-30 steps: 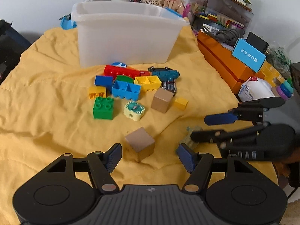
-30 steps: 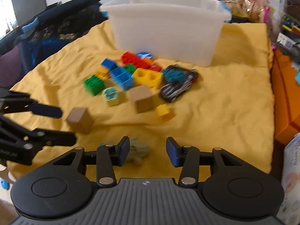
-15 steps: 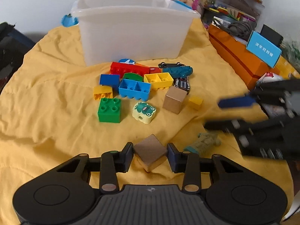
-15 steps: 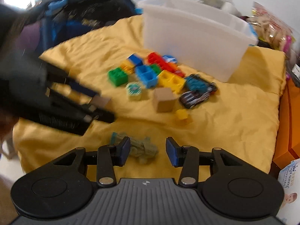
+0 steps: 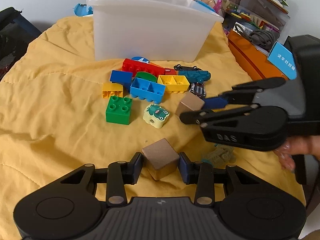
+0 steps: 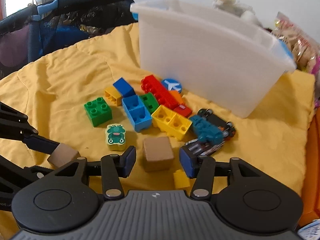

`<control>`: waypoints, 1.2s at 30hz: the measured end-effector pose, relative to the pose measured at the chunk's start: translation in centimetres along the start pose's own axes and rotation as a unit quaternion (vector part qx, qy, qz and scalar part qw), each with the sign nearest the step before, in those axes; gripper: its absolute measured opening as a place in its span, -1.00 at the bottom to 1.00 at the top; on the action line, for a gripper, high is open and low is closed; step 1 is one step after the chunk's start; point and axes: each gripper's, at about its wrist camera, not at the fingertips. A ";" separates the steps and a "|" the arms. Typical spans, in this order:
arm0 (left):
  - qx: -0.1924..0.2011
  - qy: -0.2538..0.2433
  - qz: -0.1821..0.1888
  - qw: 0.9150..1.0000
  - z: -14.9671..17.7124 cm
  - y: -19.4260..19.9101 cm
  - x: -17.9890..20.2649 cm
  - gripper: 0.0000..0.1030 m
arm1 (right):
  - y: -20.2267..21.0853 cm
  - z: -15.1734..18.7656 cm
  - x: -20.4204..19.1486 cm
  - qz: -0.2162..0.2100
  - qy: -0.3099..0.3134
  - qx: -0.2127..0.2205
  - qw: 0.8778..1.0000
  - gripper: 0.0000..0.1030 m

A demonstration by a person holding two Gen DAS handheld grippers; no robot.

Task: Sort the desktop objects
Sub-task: 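Grasp a tan wooden cube with the left gripper while the right grasps another, then carry both wooden cubes over the white bin and open both grippers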

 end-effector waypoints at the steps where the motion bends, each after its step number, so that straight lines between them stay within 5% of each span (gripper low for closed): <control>1: 0.001 -0.003 -0.001 1.000 0.0 0.1 0.1 -0.18 | -0.2 0.1 0.0 -0.003 -0.005 -0.010 1.000 -0.35; 16: 0.024 -0.024 0.005 0.999 -1.0 3.3 0.0 -0.18 | 2.9 2.1 -1.0 -0.024 -0.042 -0.011 0.999 -0.35; 26: 0.076 -0.052 0.013 0.996 -4.7 6.3 1.0 -0.18 | 6.8 -1.1 0.6 0.006 -0.053 0.058 0.997 -0.35; 31: 0.070 -0.061 0.014 0.996 -4.8 5.7 1.1 -0.18 | 7.7 -2.0 0.6 0.024 -0.037 0.077 0.996 -0.35; 36: 0.053 -0.057 0.016 0.997 -4.3 4.8 0.8 -0.18 | 6.4 -1.1 1.1 0.004 -0.066 0.052 0.996 -0.35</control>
Point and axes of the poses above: each gripper's, at about its wrist camera, not at the fingertips, and y roughly against the way its jaws point, x to its right, z to its underside, and after that the axes turned 2 degrees about z, right-handed
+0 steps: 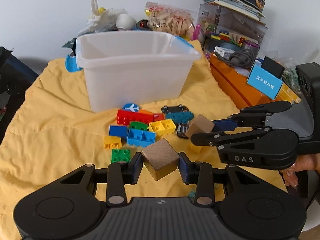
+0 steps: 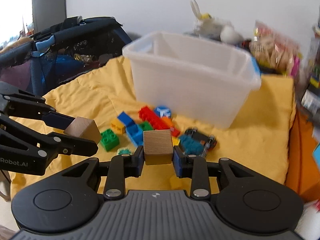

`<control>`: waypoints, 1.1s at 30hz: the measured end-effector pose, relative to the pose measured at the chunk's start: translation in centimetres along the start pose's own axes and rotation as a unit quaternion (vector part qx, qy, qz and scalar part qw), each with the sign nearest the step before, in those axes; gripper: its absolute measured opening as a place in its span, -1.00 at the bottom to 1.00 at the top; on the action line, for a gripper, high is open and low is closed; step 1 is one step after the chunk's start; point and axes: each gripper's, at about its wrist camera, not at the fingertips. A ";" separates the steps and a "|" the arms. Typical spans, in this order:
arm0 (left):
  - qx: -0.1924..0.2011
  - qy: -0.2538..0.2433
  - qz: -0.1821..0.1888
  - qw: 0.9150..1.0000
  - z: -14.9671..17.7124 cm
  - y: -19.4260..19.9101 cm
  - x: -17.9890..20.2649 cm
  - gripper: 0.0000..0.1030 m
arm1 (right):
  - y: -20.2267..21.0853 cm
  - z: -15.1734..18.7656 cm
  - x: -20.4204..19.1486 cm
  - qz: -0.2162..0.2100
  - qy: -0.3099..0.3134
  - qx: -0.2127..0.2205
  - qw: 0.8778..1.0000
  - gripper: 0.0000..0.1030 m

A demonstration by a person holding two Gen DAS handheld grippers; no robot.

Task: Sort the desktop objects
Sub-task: 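Carry both wooden cubes over the white bin and open both grippers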

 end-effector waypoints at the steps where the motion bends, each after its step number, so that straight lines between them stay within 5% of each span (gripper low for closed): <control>1: -0.002 0.003 0.001 1.000 0.0 -0.1 -0.1 -0.18 | -0.2 0.3 0.2 -0.003 -0.008 -0.006 1.000 -0.35; 10: 0.046 -0.022 -0.006 0.999 -5.0 0.6 -1.0 -0.18 | 0.2 -0.7 1.6 0.019 -0.013 0.005 1.000 -0.35; 22: 0.141 -0.047 -0.036 0.988 -16.2 0.2 -3.4 -0.18 | 1.0 -10.5 5.1 0.044 -0.016 0.126 0.991 -0.35; 27: 0.131 -0.039 -0.047 0.989 -18.2 -3.4 -4.5 -0.18 | -1.1 -13.1 5.9 0.055 -0.013 0.132 0.990 -0.35; 33: 0.083 -0.050 -0.069 0.993 -18.1 -8.2 -5.4 -0.18 | -5.4 -13.4 7.3 0.074 -0.049 0.089 0.992 -0.35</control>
Point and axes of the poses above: each gripper's, at about its wrist camera, not at the fingertips, and y roughly against the way its jaws point, x to its right, z to its underside, and after that the axes turned 2 degrees about z, right-handed
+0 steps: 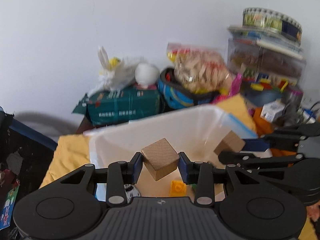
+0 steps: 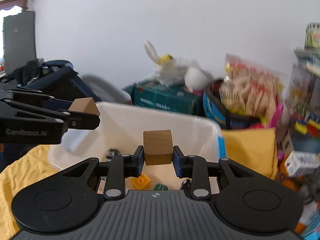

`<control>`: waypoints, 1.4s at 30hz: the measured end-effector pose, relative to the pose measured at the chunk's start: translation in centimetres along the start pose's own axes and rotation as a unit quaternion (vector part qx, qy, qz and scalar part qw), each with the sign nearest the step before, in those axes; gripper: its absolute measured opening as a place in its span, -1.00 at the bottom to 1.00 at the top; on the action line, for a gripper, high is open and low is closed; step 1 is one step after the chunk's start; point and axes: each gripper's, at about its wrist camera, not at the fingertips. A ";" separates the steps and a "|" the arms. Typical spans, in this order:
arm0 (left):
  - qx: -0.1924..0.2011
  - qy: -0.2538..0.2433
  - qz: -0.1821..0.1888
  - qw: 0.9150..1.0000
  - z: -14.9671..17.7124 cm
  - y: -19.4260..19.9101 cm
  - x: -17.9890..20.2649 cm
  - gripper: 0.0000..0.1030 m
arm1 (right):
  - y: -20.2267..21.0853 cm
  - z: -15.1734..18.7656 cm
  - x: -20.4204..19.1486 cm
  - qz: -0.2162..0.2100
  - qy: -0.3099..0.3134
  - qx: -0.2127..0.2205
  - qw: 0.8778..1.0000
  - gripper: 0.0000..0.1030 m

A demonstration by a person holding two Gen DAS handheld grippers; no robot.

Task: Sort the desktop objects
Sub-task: 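Carry both wooden cubes over the white bin and open both grippers, then move both open grippers back toward the toy pile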

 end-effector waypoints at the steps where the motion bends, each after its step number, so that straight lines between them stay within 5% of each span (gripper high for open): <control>1: -0.009 0.002 -0.001 1.000 0.3 -0.5 -0.1 -0.18 | -0.6 0.2 0.1 0.003 -0.004 -0.007 1.000 -0.35; 5: -0.029 0.022 -0.002 0.999 1.2 -1.1 -0.3 -0.17 | -2.2 1.1 0.1 0.012 -0.003 -0.030 0.999 -0.35; 9: -0.007 0.025 0.000 1.000 1.5 0.7 -0.3 -0.04 | -2.7 2.0 -0.2 0.011 0.002 -0.040 0.999 -0.20; 14: 0.040 0.013 -0.002 0.999 2.3 5.3 0.6 0.33 | -0.5 2.1 -0.3 0.006 -0.010 -0.009 1.000 -0.17; 17: 0.050 -0.003 -0.010 0.999 4.3 7.5 1.4 0.40 | 1.7 2.0 -0.3 -0.002 -0.016 0.012 1.000 -0.17; 25: -0.034 -0.019 -0.051 0.998 10.9 7.9 2.8 0.41 | 5.9 5.7 -0.7 -0.014 -0.027 0.008 1.000 -0.02; 29: -0.067 0.046 -0.035 0.996 13.1 7.7 1.8 0.40 | 6.3 8.2 -1.2 -0.031 -0.028 -0.018 0.999 -0.02; 34: -0.050 0.045 -0.072 0.995 14.4 9.1 2.6 0.40 | 7.6 10.3 -2.3 -0.056 -0.006 -0.033 0.998 0.04; 39: -0.050 0.061 -0.047 0.996 15.3 10.2 3.8 0.40 | 8.2 12.1 -2.7 -0.067 -0.011 -0.047 0.997 0.07; 42: -0.082 0.042 -0.025 0.995 16.0 9.6 4.5 0.40 | 8.0 13.2 -3.0 -0.076 -0.013 -0.069 0.995 0.07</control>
Point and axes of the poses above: each gripper's, at about its wrist camera, not at the fingertips, and y roughly against the way its jaws point, x to its right, z to its underside, and after that the axes turned 2 degrees about z, right-handed
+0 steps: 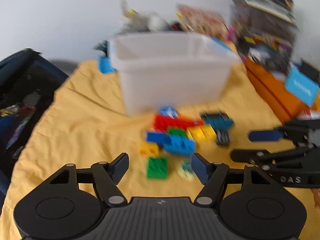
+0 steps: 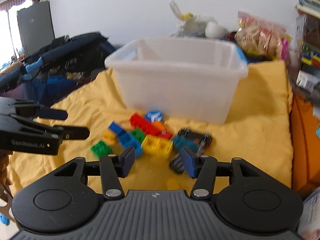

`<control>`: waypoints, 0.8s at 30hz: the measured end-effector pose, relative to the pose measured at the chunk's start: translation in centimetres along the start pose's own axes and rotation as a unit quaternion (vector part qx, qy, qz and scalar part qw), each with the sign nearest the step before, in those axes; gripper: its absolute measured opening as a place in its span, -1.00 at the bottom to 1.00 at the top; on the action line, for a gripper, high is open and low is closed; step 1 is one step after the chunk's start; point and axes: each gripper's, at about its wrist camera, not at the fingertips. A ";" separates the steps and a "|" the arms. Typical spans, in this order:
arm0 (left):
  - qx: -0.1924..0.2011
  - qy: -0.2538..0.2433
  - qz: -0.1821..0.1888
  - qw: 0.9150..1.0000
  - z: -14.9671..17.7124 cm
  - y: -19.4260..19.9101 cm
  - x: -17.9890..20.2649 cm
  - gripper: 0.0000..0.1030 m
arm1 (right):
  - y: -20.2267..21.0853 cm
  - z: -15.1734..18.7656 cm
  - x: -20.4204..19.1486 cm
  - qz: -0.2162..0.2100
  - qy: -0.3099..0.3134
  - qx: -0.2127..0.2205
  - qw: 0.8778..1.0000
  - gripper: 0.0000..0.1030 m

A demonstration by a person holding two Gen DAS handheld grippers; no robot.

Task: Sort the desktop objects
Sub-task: 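Move both open grippers back toward the toy pile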

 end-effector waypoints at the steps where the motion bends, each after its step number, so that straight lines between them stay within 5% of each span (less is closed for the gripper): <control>1: -0.007 -0.007 0.008 1.000 0.3 -0.3 0.2 0.40 | -0.1 0.4 -0.2 -0.001 0.004 -0.006 1.000 0.07; 24: -0.036 0.000 -0.013 0.999 1.8 -0.5 1.4 0.40 | -0.8 2.3 -1.4 -0.004 -0.005 -0.042 0.999 0.17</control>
Point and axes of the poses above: each gripper's, at about its wrist camera, not at the fingertips, and y roughly against the way its jaws point, x to its right, z to its underside, and after that the axes turned 2 degrees about z, right-handed
